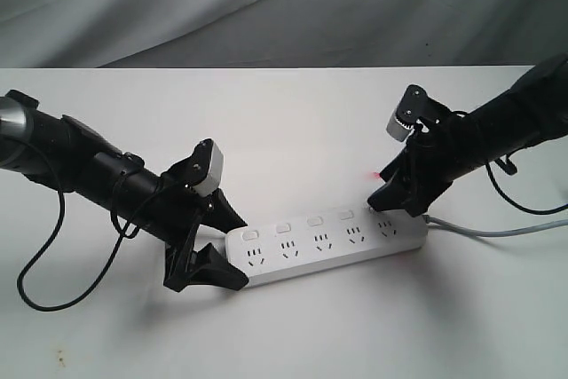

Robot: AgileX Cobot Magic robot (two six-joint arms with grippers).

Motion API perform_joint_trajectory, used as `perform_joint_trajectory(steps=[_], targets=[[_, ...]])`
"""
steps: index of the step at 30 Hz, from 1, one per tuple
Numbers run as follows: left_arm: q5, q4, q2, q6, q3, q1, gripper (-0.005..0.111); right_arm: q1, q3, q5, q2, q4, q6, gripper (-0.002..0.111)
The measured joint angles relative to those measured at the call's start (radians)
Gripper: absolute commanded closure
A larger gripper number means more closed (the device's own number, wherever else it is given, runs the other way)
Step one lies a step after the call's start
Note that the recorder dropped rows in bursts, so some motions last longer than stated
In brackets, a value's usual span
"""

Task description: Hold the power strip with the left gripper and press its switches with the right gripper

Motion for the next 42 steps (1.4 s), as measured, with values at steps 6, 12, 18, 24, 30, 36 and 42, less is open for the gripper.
perform_joint_trajectory(steps=[6, 12, 18, 24, 30, 36, 42], targets=[[0.0, 0.0, 0.0, 0.0, 0.0, 0.0, 0.077, 0.0, 0.0, -0.01, 0.0, 0.006, 0.013, 0.052], [0.0, 0.0, 0.0, 0.0, 0.0, 0.0, 0.077, 0.0, 0.011, -0.077, -0.115, 0.102, -0.049, 0.052], [0.0, 0.0, 0.0, 0.0, 0.0, 0.0, 0.077, 0.0, 0.011, -0.306, -0.375, 0.157, 0.06, 0.052], [0.0, 0.0, 0.0, 0.0, 0.0, 0.0, 0.077, 0.0, 0.011, -0.458, -0.6, 0.164, 0.22, 0.052], [0.0, 0.0, 0.0, 0.0, 0.0, 0.0, 0.077, 0.0, 0.011, -0.458, -0.776, 0.166, 0.344, 0.054], [0.0, 0.0, 0.0, 0.0, 0.0, 0.0, 0.077, 0.0, 0.011, -0.436, -0.935, 0.166, 0.479, 0.098], [0.0, 0.0, 0.0, 0.0, 0.0, 0.0, 0.077, 0.0, 0.011, -0.406, -1.064, 0.166, 0.538, 0.108]])
